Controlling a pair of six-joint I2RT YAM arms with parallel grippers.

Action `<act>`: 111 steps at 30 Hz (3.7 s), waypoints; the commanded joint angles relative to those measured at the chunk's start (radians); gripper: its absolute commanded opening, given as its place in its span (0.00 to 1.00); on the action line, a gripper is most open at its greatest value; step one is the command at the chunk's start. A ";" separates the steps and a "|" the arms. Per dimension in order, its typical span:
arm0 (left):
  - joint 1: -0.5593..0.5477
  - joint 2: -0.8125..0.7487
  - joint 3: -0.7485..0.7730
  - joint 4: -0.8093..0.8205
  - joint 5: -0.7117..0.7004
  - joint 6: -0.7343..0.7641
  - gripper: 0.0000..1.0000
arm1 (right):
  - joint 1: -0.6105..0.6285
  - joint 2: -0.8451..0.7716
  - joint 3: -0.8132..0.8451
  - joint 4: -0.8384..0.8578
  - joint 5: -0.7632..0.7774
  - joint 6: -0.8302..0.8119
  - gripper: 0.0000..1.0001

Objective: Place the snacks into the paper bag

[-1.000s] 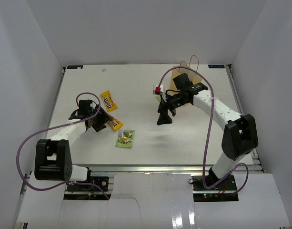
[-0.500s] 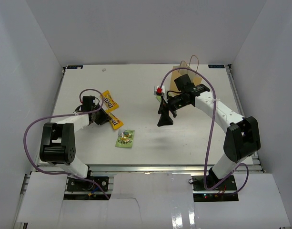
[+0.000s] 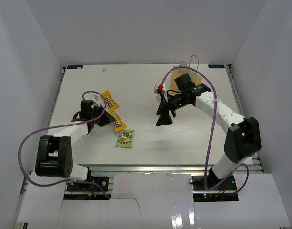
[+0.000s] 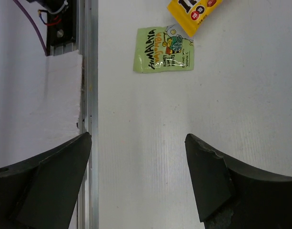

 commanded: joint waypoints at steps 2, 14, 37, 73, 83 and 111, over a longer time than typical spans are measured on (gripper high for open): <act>-0.050 -0.189 -0.065 0.181 0.184 0.049 0.00 | -0.003 -0.031 0.019 0.170 -0.065 0.266 0.83; -0.397 -0.271 -0.040 0.378 0.158 -0.022 0.00 | 0.003 0.015 -0.029 0.591 0.064 1.028 0.80; -0.517 -0.211 0.048 0.392 0.135 -0.019 0.01 | -0.003 -0.015 -0.115 0.622 0.080 1.060 0.33; -0.517 -0.694 -0.141 -0.005 -0.096 0.064 0.81 | -0.421 -0.058 0.581 0.476 0.223 0.514 0.08; -0.517 -0.713 -0.152 -0.090 -0.184 0.058 0.81 | -0.474 0.072 0.671 0.603 0.360 0.575 0.08; -0.517 -0.707 -0.144 -0.145 -0.265 0.006 0.82 | -0.402 0.100 0.259 0.712 0.473 0.438 0.27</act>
